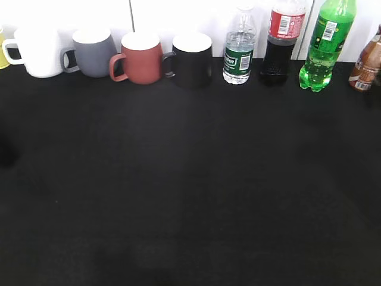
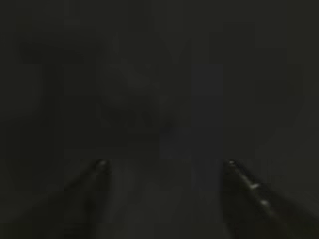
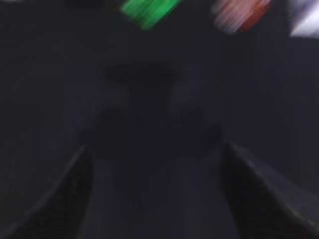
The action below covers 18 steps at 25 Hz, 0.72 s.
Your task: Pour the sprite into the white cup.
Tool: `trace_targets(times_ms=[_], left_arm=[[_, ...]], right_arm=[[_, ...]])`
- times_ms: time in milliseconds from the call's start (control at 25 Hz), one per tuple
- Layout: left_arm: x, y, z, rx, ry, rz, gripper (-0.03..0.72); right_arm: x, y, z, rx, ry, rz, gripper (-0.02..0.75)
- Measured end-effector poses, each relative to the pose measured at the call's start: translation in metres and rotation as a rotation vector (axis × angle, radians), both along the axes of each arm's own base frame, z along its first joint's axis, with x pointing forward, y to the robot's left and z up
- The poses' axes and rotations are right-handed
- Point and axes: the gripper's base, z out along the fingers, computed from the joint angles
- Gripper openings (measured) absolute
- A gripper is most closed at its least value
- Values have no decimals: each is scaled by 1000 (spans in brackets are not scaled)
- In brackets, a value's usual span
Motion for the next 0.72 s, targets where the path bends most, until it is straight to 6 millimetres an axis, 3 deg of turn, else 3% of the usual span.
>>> trace_targets(times_ms=[120,160,240,360,480,720], left_arm=[[-54,19,35,-55,-163,-5,554],[-80,28,42,-83,-251,-5,557],[-114,41,27,-102,-315,-5,573],[-151,54,0,-131,-421,-2,582],[-161,58,-13,-152,-503,2,582],[-160,58,-13,-154,-510,3,582]], right_arm=[[-56,-5,26,-11,67,49,594],[-78,-9,32,-11,41,61,594],[-120,-19,27,-1,-14,65,594],[-170,-31,3,19,-120,66,594],[-196,-38,-10,22,-199,64,594],[-199,-38,-15,17,-182,85,593]])
